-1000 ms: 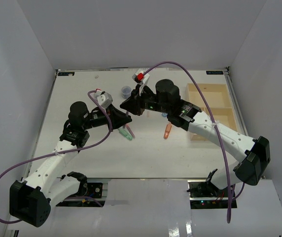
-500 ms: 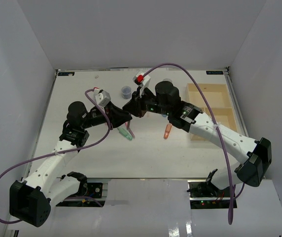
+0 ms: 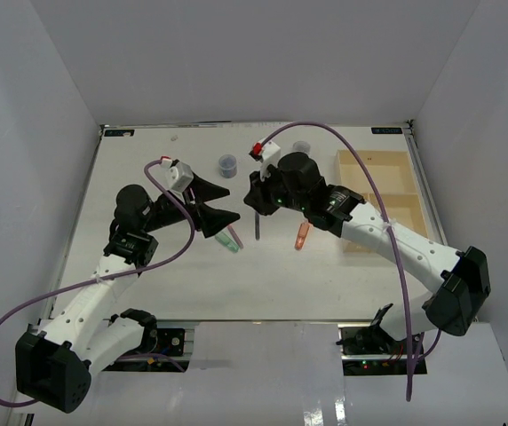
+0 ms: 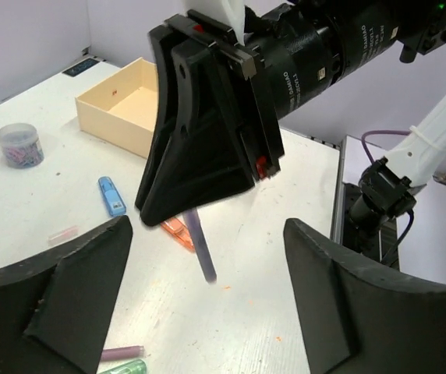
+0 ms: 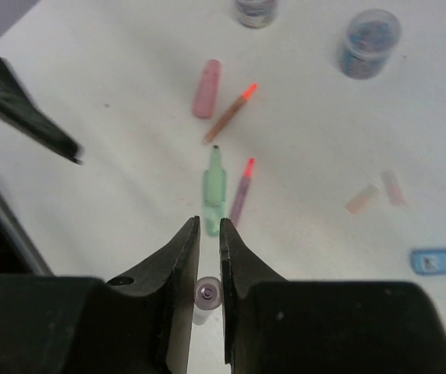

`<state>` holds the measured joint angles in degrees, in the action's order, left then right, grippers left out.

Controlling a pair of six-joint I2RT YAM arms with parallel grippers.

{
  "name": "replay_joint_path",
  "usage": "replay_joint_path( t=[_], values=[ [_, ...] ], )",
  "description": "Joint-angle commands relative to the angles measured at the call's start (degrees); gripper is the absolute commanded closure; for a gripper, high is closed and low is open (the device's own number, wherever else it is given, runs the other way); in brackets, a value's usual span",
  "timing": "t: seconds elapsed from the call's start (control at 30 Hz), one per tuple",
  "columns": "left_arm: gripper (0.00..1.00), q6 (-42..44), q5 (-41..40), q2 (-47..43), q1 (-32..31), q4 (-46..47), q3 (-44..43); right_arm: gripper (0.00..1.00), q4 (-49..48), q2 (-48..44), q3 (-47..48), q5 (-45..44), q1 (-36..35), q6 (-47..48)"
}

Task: Sort the stationery into containers
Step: Place the pen in the storage box.

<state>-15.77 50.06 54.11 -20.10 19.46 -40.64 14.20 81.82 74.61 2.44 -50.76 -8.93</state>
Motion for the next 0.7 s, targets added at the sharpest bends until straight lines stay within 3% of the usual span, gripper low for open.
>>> replay_joint_path(
  t=[0.0, 0.03, 0.37, 0.67],
  values=[
    [0.09, 0.48, -4.69, -1.20, 0.15, -3.63, -0.84, 0.92, 1.09, -4.82, -3.40, -7.52, 5.82, 1.45],
    [0.02, 0.39, -6.19, -1.11, 0.15, -4.51, -1.10, 0.92, 2.23, -5.61, -4.37, -8.67, 7.42, 1.63],
    [0.02, 1.09, -27.01, 3.55, 0.23, -17.52, -5.94, 0.92, 11.20, -13.00, -10.63, -18.08, 34.56, 8.57],
    [0.02, 1.53, -32.40, 4.87, 0.23, -19.20, -6.29, 0.92, 9.80, -7.56, -12.12, -23.26, 45.39, 10.42]
  ],
)
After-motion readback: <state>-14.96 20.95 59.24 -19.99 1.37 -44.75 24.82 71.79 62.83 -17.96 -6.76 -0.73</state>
